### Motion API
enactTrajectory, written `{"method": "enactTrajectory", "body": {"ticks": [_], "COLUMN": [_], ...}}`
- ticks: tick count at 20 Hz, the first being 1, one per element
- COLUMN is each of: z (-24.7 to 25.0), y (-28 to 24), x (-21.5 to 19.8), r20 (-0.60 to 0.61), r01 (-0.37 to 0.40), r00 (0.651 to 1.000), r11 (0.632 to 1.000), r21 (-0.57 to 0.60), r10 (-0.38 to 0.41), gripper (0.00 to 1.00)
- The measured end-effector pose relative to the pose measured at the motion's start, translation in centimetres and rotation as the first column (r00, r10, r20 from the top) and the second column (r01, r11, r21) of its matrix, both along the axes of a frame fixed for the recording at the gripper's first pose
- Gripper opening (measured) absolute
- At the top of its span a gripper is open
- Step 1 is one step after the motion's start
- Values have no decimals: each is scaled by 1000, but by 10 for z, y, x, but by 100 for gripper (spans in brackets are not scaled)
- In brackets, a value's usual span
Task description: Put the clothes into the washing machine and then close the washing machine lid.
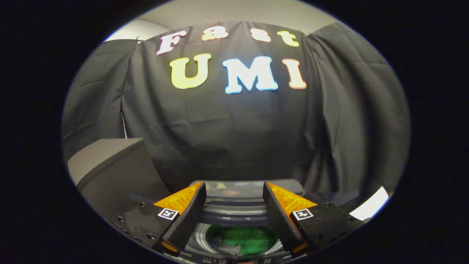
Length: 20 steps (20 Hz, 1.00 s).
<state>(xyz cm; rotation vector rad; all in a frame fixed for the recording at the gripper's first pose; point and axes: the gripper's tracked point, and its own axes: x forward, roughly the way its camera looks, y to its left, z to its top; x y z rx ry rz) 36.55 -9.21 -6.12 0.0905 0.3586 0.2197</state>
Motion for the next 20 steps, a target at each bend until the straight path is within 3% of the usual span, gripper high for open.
{"method": "enactTrajectory", "body": {"ticks": [3, 7, 12, 15, 18, 20], "z": [-43, -68, -30, 1, -21, -29], "y": [-10, -18, -19, -2, -4, -19], "x": [-12, -43, -54, -82, -120, -152], "r20": [-91, -114, -13, 129, 179, 174], "r01": [49, 22, 36, -17, -54, 8], "r00": [995, 993, 999, 991, 982, 985], "r11": [997, 999, 995, 998, 996, 1000], "r21": [51, -28, -91, -68, -69, 16], "r10": [-44, -25, -38, 26, 66, -11], "gripper": [97, 98, 98, 98, 98, 98]}}
